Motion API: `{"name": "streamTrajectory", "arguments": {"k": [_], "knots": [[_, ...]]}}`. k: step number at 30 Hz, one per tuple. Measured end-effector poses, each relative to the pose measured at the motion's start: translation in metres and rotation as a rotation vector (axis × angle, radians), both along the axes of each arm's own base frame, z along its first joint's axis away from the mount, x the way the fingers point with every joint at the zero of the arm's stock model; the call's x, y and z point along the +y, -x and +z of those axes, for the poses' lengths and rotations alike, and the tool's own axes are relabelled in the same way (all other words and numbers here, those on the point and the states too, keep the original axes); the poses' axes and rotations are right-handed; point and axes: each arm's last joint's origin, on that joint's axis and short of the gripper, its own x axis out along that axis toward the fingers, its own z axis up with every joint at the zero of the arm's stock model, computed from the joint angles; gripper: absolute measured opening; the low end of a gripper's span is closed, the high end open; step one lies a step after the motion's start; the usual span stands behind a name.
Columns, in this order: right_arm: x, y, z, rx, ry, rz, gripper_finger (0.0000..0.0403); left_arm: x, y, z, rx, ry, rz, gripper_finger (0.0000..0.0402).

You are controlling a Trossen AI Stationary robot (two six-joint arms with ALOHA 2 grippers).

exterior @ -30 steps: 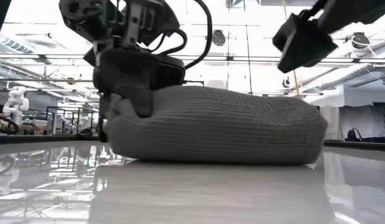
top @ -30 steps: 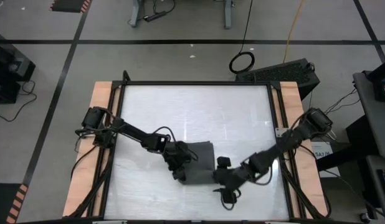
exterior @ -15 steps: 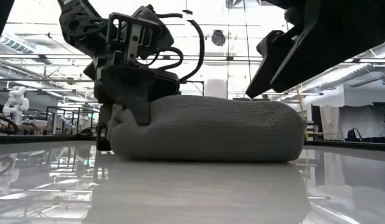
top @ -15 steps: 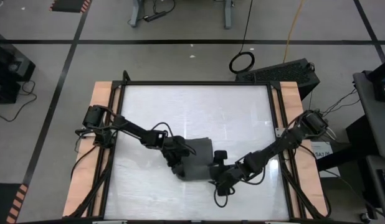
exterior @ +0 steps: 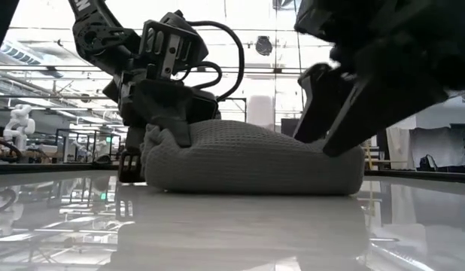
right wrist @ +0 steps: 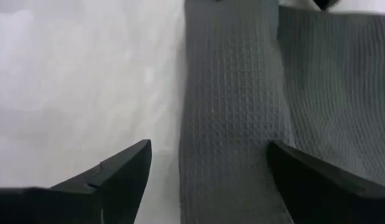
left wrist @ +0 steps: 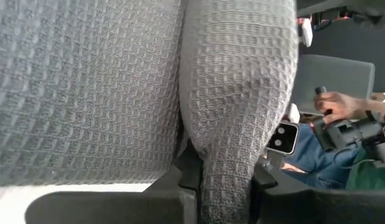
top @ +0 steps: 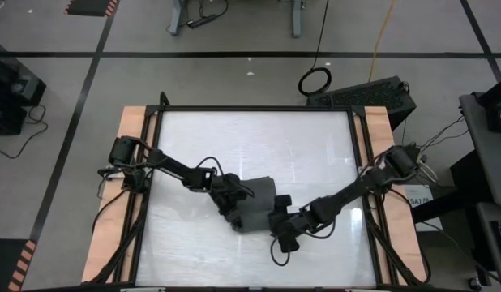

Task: Roll towel into tight, uniform cylinder
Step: Roll the gray towel

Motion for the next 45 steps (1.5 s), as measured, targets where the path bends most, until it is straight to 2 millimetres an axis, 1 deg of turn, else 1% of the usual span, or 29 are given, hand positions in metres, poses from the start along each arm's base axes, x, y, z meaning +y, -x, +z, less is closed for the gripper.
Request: {"name": "streamTrajectory", "arguments": {"k": [5,10,17,25,29,33,36,40,45], "knots": [[-0.005,-0.003,0.001,-0.032,0.043,-0.057,0.0314,0.0,0.0,0.0,-0.005,0.001,0.0,0.005],[-0.006,-0.003,0.003,-0.037,0.05,-0.05,0.0314,0.0,0.0,0.0,-0.003,0.002,0.001,0.005],[-0.013,-0.008,-0.003,0.009,-0.012,-0.023,0.0314,0.0,0.0,0.0,-0.003,0.002,0.001,0.005],[-0.018,-0.012,-0.006,0.002,-0.006,-0.057,0.0314,0.0,0.0,0.0,-0.005,-0.001,-0.001,0.005],[-0.013,-0.008,0.005,-0.032,-0.013,-0.043,0.0314,0.0,0.0,0.0,-0.006,-0.001,-0.001,0.005],[-0.002,-0.002,0.005,-0.047,0.036,-0.003,0.0314,0.0,0.0,0.0,-0.007,-0.001,-0.001,0.005],[0.002,0.0,0.004,-0.047,0.047,0.014,0.0314,0.0,0.0,0.0,-0.007,-0.002,-0.001,0.005],[0.003,-0.001,0.002,-0.044,0.048,0.009,0.0314,0.0,0.0,0.0,-0.008,-0.005,0.001,0.005],[-0.003,-0.005,-0.001,-0.039,0.047,-0.009,0.0314,0.0,0.0,0.0,-0.016,-0.011,-0.004,0.005]]}}
